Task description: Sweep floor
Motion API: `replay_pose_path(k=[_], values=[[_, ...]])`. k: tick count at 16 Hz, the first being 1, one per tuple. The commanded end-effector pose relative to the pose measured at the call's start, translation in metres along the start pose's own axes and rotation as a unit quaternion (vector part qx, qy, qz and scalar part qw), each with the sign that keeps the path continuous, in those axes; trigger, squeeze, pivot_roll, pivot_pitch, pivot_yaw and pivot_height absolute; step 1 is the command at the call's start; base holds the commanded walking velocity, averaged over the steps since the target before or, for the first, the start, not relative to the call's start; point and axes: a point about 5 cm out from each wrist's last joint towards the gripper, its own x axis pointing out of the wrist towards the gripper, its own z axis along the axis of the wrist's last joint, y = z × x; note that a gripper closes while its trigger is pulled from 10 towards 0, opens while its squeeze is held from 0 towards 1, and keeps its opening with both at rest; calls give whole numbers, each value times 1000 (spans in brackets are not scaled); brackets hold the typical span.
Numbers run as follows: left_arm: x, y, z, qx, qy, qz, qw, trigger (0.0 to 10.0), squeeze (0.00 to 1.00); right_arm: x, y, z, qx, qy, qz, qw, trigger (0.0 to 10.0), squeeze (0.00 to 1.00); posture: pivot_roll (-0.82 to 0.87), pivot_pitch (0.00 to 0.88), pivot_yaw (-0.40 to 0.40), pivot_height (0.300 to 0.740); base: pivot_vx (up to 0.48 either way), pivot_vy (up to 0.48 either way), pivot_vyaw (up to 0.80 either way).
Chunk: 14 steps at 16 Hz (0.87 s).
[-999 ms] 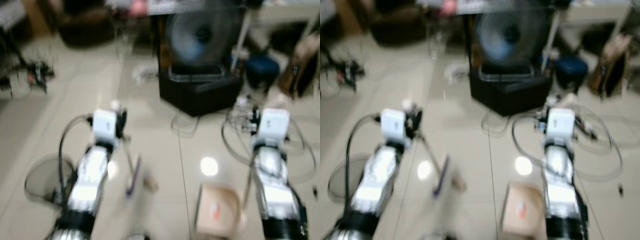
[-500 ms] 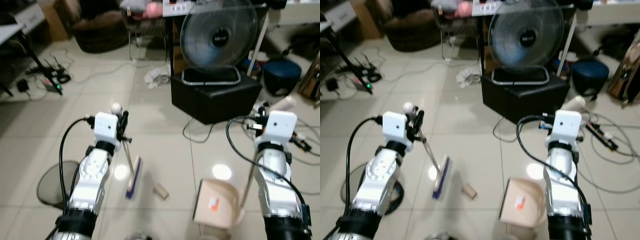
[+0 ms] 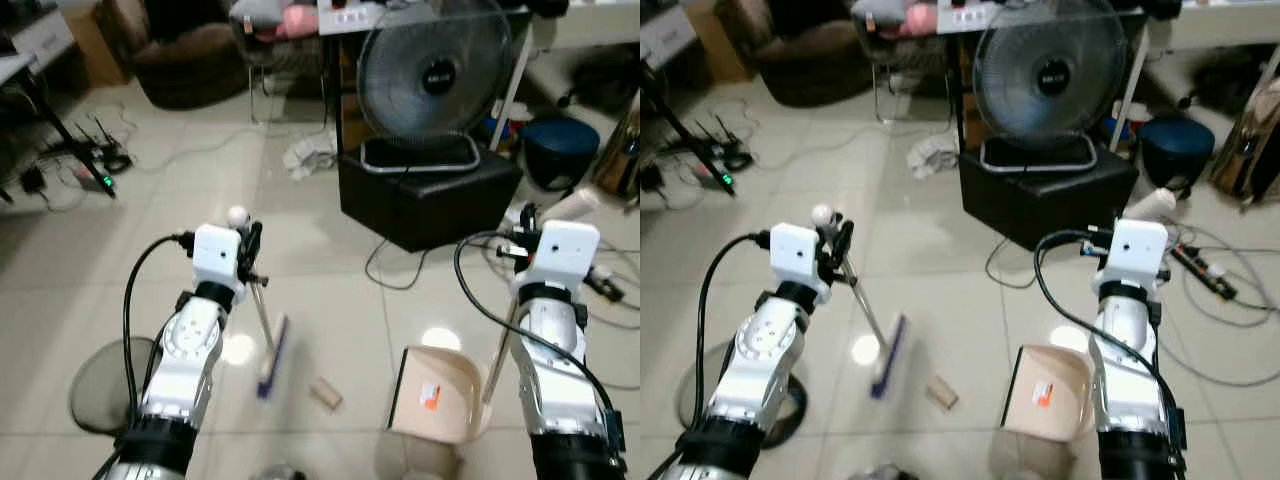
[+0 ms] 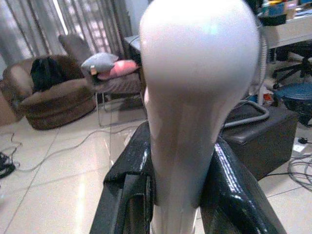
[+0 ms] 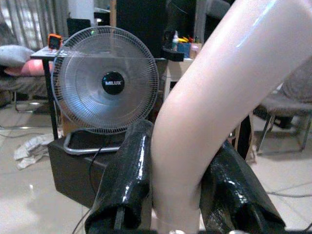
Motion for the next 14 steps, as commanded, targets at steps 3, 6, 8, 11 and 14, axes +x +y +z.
replay_pose_path(k=[3,6,8,11,14], values=[[1,11,5,14,-10,20,1000,10000,0,4,11,12,19,-29,21,999,10000,0,-55,61,75,740,326,0,0],[-1,11,3,12,-8,24,1000,10000,0,7,11,11,17,-27,21,999,10000,0,-51,63,63,740,326,0,0],[-2,13,2,12,-8,29,999,10000,0,11,12,9,18,-24,18,999,10000,0,-35,66,31,740,326,0,0],[-7,14,-3,25,1,35,999,10000,0,15,13,6,28,-20,12,999,10000,0,-2,88,-7,740,82,0,0],[-6,17,2,32,-13,46,998,10000,0,16,11,2,19,-26,8,999,10000,0,6,125,16,740,0,0,0]])
